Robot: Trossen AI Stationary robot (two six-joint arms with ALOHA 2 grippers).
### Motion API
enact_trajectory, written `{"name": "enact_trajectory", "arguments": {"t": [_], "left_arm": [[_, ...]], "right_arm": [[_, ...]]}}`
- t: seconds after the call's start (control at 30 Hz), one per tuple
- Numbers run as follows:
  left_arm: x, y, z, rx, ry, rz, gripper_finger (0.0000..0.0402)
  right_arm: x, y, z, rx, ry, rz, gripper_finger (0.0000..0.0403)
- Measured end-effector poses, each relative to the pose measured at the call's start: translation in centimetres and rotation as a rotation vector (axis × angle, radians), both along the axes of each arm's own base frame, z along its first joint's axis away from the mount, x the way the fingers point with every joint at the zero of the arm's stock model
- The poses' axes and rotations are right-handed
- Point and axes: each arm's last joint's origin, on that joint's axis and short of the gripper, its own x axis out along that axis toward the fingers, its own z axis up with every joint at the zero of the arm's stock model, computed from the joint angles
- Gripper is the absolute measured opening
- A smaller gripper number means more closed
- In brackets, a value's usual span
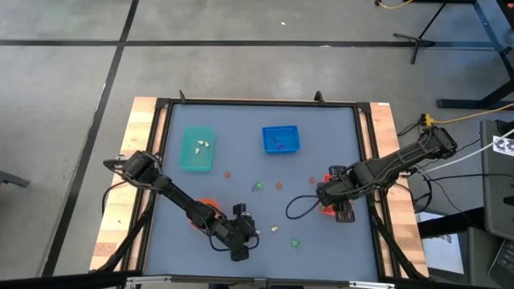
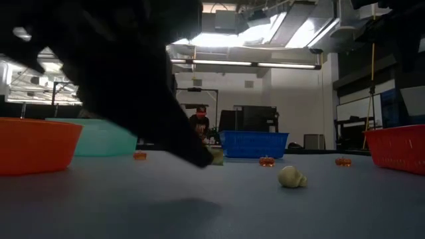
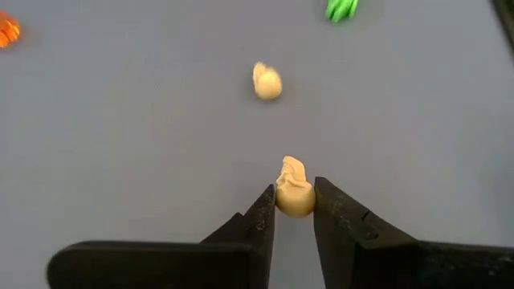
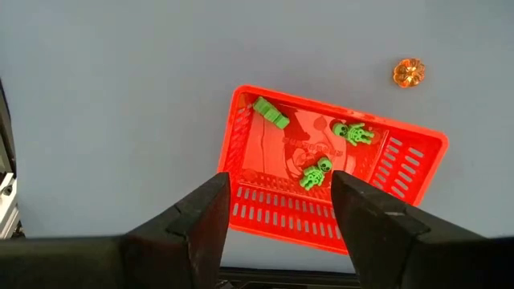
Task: Sort Halloween decoration
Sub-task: Put the white skull toy into the green bin
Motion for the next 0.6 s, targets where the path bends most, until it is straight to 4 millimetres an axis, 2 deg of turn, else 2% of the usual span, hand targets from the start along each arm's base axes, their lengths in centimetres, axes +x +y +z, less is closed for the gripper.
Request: {"name": "enact_trajectory", "arguments": {"t": [0.27,0.6], "left_arm": [[-0.6,1.3,3.5,0.052,-0.006,-0.029,0.0049],[-2.8,5.8,10.1,0.116,0.0,0.104,0.0049]], "right_arm": [[0.1,0.0,0.0,0.002,-0.005,0.0,0.0216],[0.2,0.1,0.0,0.009,-0.02,0.0,0.0216]]}}
